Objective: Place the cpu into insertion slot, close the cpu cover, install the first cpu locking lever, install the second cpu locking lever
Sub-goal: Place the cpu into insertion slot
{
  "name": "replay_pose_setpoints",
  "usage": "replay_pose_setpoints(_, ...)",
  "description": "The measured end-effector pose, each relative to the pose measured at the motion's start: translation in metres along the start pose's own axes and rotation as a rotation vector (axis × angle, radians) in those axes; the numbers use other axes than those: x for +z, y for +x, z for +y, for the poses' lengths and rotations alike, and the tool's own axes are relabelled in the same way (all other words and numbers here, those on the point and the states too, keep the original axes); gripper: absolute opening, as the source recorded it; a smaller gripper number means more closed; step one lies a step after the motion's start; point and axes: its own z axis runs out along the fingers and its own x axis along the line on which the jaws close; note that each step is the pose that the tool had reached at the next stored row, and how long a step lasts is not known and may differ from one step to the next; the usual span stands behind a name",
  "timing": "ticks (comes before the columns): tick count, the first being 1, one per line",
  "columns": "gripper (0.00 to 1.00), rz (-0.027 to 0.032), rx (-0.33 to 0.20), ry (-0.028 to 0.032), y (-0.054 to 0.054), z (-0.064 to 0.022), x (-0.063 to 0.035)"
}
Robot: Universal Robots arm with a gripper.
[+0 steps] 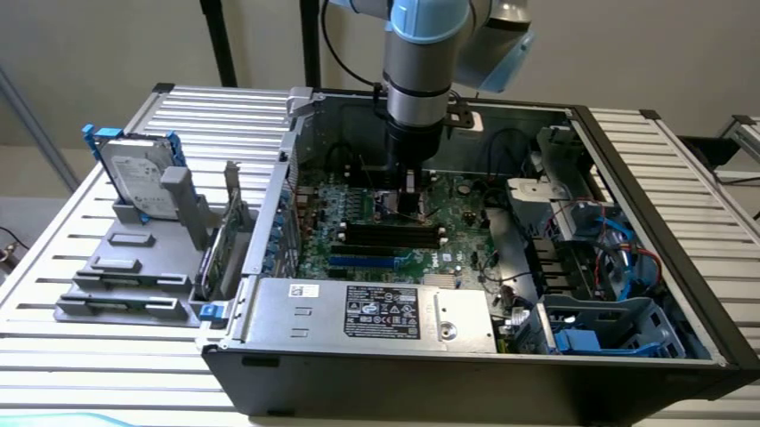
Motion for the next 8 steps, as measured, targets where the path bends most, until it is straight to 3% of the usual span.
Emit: replay_pose_setpoints(8, 0.55, -0.0014, 0.0, -0.0001, 0.0, 0.0, 0.0004)
